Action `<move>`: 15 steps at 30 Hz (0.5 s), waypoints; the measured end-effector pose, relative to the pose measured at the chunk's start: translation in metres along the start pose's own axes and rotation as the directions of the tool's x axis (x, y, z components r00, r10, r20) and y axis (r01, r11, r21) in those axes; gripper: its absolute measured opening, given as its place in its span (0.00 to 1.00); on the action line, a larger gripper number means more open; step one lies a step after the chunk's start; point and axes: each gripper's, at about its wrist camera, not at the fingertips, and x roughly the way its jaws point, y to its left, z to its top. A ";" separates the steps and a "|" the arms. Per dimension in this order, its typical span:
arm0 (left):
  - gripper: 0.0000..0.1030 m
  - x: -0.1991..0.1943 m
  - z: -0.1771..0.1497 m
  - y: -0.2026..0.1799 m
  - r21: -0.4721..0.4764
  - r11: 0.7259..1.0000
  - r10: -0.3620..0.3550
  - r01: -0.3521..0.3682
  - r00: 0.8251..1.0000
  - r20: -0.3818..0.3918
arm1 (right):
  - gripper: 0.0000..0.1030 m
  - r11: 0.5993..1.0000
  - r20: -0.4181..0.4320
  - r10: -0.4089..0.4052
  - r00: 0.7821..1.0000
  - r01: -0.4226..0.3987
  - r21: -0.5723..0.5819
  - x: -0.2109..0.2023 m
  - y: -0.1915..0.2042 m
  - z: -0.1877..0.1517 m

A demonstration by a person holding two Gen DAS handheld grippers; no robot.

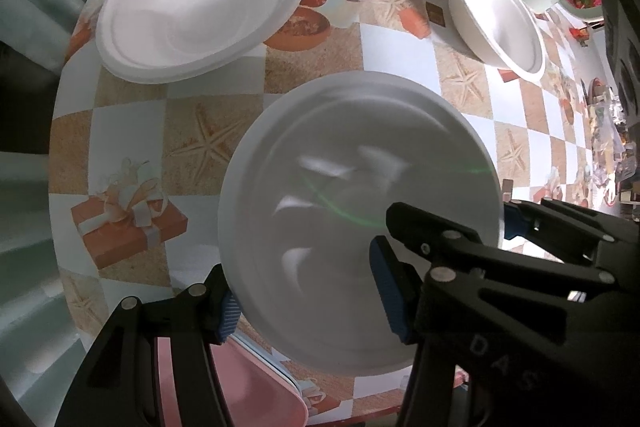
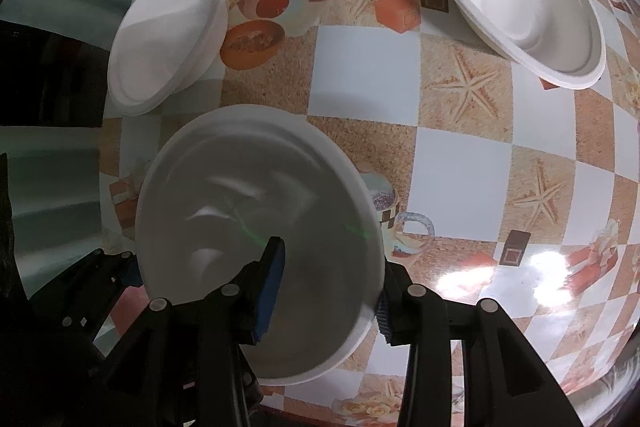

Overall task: Organize plates and bowls
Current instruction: 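Carry the white plate with both grippers over the pink plate stack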

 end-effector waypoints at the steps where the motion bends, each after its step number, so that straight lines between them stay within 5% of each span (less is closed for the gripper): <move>1: 0.59 -0.001 -0.001 -0.002 0.000 1.000 0.002 -0.002 1.000 0.004 | 0.42 1.000 0.004 0.001 1.000 -0.001 -0.002 -0.001 0.000 0.000; 15: 0.59 -0.060 0.002 0.005 -0.015 1.000 -0.010 0.011 0.995 0.095 | 0.42 1.000 0.060 0.015 0.998 -0.014 -0.011 -0.058 -0.018 0.012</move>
